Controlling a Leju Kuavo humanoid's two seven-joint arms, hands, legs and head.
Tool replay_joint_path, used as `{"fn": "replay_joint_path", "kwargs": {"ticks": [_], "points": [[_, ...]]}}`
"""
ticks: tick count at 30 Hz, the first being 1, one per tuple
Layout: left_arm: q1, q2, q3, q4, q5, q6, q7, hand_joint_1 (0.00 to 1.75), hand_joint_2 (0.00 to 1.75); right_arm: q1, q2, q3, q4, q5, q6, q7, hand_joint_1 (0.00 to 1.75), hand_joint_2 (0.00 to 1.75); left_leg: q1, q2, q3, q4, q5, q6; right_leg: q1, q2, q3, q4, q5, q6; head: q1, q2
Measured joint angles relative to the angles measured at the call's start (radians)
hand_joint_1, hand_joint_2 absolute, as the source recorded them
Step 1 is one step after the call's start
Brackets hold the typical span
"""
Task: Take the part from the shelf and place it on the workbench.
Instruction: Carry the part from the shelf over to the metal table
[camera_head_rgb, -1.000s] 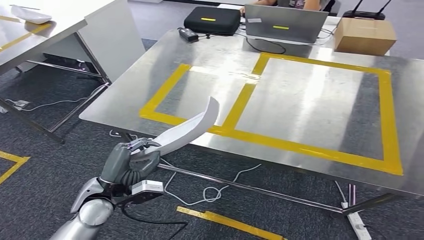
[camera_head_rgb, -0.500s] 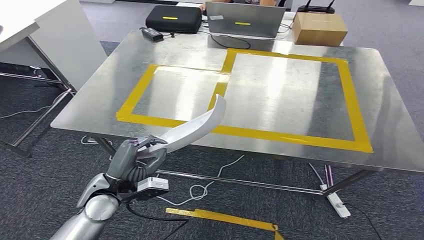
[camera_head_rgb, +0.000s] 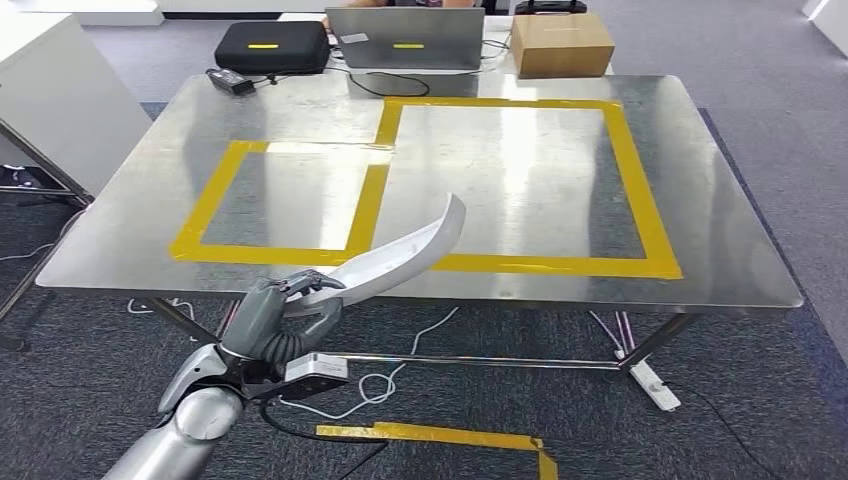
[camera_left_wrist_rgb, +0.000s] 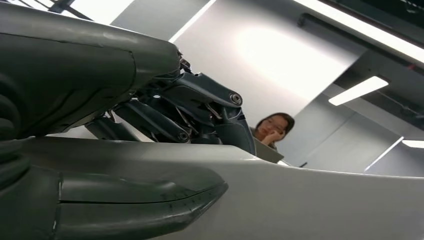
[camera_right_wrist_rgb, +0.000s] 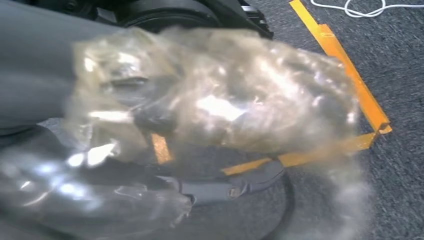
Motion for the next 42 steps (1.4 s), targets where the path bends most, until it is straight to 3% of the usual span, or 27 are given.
{"fn": "replay_joint_path", "kwargs": {"ticks": [2, 6, 9, 12, 18, 23, 28, 30, 32, 34, 35, 38, 40, 42], "points": [[-0.001, 0.000, -0.001, 0.002, -0.003, 0.000, 0.002, 1.75, 1.75, 0.000, 0.000, -0.001, 0.001, 0.002, 0.001, -0.001, 0.00, 0.00, 0.000, 0.000, -0.003, 0.005, 0.001, 0.000, 0.000, 0.002, 0.000, 0.000, 0.000, 0.000, 0.000, 0.000], [-0.120, -0.015, -0.051, 0.103, -0.142, -0.011, 0.150, 1.75, 1.75, -0.030, 0.000, -0.048, 0.033, 0.122, 0.080, -0.045, 0.00, 0.00, 0.001, -0.030, 0.101, -0.268, 0.167, 0.020, 0.006, 0.056, -0.011, 0.014, 0.000, 0.009, -0.001, 0.000], [-0.198, -0.033, -0.057, 0.199, -0.179, -0.009, 0.182, 1.75, 1.75, -0.056, 0.000, -0.091, 0.064, 0.189, 0.118, -0.077, 0.00, 0.00, -0.001, -0.033, 0.099, -0.288, 0.170, 0.019, 0.006, 0.057, -0.022, 0.017, 0.004, 0.006, 0.001, 0.000], [-0.240, -0.044, -0.060, 0.263, -0.192, -0.008, 0.184, 1.75, 1.75, -0.077, 0.000, -0.125, 0.088, 0.212, 0.130, -0.091, 0.00, 0.00, -0.006, -0.034, 0.098, -0.287, 0.173, 0.026, 0.001, 0.056, -0.021, 0.012, 0.010, 0.012, 0.001, 0.000], [-0.263, -0.051, -0.064, 0.308, -0.197, -0.008, 0.185, 1.75, 1.75, -0.091, 0.000, -0.156, 0.111, 0.220, 0.134, -0.095, 0.00, 0.00, -0.011, -0.034, 0.097, -0.286, 0.173, 0.033, -0.004, 0.056, -0.021, 0.009, 0.012, 0.026, 0.000, 0.000], [-0.271, -0.054, -0.069, 0.325, -0.209, -0.008, 0.197, 1.75, 1.75, -0.101, 0.000, -0.174, 0.123, 0.251, 0.156, -0.115, 0.00, 0.00, -0.011, -0.034, 0.097, -0.285, 0.173, 0.034, -0.004, 0.055, -0.021, 0.009, 0.012, 0.028, 0.000, 0.000], [-0.296, -0.060, -0.075, 0.340, -0.231, -0.010, 0.221, 1.75, 1.75, -0.130, -0.001, -0.240, 0.152, 0.350, 0.205, -0.167, 0.00, 0.00, -0.007, -0.029, 0.105, -0.303, 0.184, 0.056, -0.005, 0.050, -0.024, 0.003, 0.015, 0.045, 0.000, 0.000], [-0.309, -0.064, -0.075, 0.346, -0.233, -0.008, 0.225, 1.75, 1.75, -0.143, -0.002, -0.273, 0.161, 0.389, 0.220, -0.180, 0.00, 0.00, 0.001, -0.021, 0.116, -0.330, 0.197, 0.063, -0.003, 0.020, -0.052, 0.053, -0.019, 0.049, 0.006, 0.000], [-0.315, -0.065, -0.075, 0.357, -0.233, -0.007, 0.230, 1.75, 1.75, -0.158, -0.003, -0.307, 0.171, 0.428, 0.234, -0.193, 0.00, 0.00, 0.001, -0.012, 0.118, -0.335, 0.198, 0.065, -0.008, -0.008, -0.114, 0.176, -0.078, 0.058, 0.012, 0.000], [-0.316, -0.064, -0.074, 0.371, -0.233, -0.006, 0.233, 1.75, 1.75, -0.171, -0.004, -0.342, 0.181, 0.462, 0.242, -0.206, 0.00, 0.00, 0.004, -0.004, 0.117, -0.333, 0.195, 0.059, -0.017, -0.016, -0.158, 0.262, -0.099, 0.070, 0.011, 0.000], [-0.316, -0.064, -0.074, 0.378, -0.233, -0.005, 0.233, 1.75, 1.75, -0.176, -0.004, -0.358, 0.187, 0.475, 0.245, -0.211, 0.00, 0.00, 0.007, -0.002, 0.118, -0.330, 0.191, 0.053, -0.022, -0.019, -0.154, 0.253, -0.083, 0.077, 0.011, 0.000], [-0.320, -0.065, -0.072, 0.391, -0.233, -0.002, 0.237, 1.75, 1.75, -0.191, -0.005, -0.396, 0.202, 0.502, 0.249, -0.225, 0.00, 0.00, 0.019, 0.002, 0.116, -0.304, 0.171, 0.023, -0.036, -0.028, -0.061, 0.080, -0.005, 0.098, 0.015, 0.000], [-0.325, -0.065, -0.070, 0.398, -0.232, 0.001, 0.240, 1.75, 1.75, -0.203, -0.005, -0.416, 0.213, 0.521, 0.252, -0.234, 0.00, 0.00, 0.018, 0.003, 0.111, -0.287, 0.160, 0.005, -0.035, -0.026, -0.031, 0.033, -0.004, 0.086, 0.017, 0.000], [-0.328, -0.065, -0.068, 0.403, -0.230, 0.004, 0.242, 1.75, 1.75, -0.211, -0.005, -0.437, 0.223, 0.544, 0.256, -0.245, 0.00, 0.00, 0.019, 0.003, 0.112, -0.285, 0.156, -0.002, -0.031, -0.020, -0.033, 0.041, -0.012, 0.060, 0.016, 0.000]]}}
